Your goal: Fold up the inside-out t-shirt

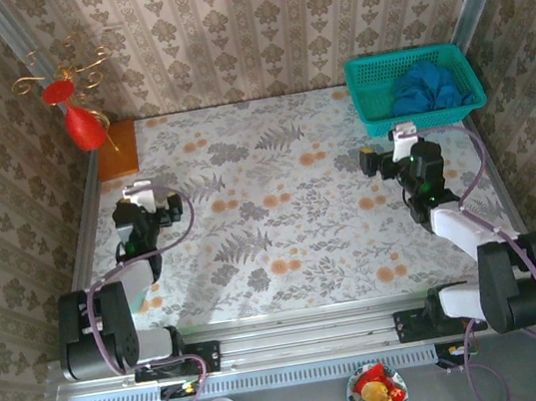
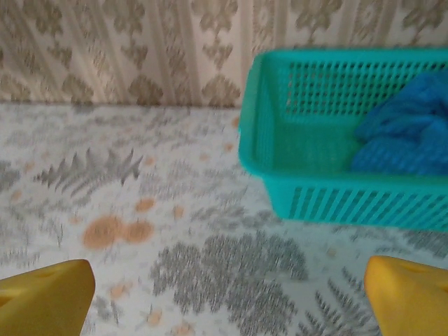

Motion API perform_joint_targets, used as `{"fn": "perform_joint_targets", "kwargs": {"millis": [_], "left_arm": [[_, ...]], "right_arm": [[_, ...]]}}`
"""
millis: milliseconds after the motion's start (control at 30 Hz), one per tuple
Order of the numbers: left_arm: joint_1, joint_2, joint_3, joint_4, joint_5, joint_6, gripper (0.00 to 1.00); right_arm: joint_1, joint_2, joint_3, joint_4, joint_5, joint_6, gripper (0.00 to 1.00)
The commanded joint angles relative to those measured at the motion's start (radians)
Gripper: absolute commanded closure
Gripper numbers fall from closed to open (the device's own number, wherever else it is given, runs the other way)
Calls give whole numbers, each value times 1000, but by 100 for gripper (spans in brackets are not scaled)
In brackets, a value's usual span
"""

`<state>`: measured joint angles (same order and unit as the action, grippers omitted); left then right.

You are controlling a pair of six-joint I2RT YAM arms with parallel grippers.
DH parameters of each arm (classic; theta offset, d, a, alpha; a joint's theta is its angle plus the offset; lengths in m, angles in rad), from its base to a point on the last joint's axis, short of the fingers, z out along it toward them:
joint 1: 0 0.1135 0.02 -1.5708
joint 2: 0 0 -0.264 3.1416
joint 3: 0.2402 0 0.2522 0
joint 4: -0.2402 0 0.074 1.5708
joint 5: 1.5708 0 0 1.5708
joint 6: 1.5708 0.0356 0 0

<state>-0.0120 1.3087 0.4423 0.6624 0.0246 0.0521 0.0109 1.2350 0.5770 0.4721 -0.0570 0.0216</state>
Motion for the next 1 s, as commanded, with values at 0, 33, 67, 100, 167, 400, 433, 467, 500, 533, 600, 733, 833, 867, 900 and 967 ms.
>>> {"fn": "perform_joint_targets", "kwargs": {"millis": [0,33,67,100,167,400,433,467,500,533,600,733,833,867,900,967], "left_arm": [[-40,-57,75,-210,-99,-36,0],[-51,-68,94,-254,-104,-37,0],[-65,-81,117,-307,-117,-44,0],[-78,-96,142,-360,-125,-52,0],[-92,-131,192,-476,-137,-91,0],[-95,-252,331,-814,14,-218,0],[-95,-268,348,-858,45,-229,0],[-97,-283,358,-882,72,-236,0],[-98,-302,366,-913,101,-241,0],[-98,-321,377,-943,126,-240,1],[-100,-351,402,-1010,153,-230,1],[-101,-359,462,-1153,212,-176,0],[-106,-332,484,-1225,257,-112,0],[-106,-330,472,-1221,262,-96,0],[-108,-331,447,-1204,256,-88,0],[-102,-330,415,-1169,252,-79,0]], "right_arm": [[-10,-26,104,-206,78,60,0],[-14,-21,136,-238,79,67,0],[-21,-9,181,-281,89,81,0],[-30,5,214,-316,91,93,0],[-56,51,310,-415,86,131,1],[-160,278,590,-646,75,260,22],[-175,318,645,-690,71,281,23],[-186,360,683,-726,59,292,24],[-197,406,739,-765,48,299,25],[-204,449,791,-797,41,299,27],[-217,532,883,-851,37,293,33],[-246,698,1077,-951,12,288,48],[-257,808,1203,-1000,1,287,47],[-259,841,1234,-1004,1,292,47],[-261,880,1278,-1039,10,304,47],[-264,951,1370,-1096,45,327,47]]}}
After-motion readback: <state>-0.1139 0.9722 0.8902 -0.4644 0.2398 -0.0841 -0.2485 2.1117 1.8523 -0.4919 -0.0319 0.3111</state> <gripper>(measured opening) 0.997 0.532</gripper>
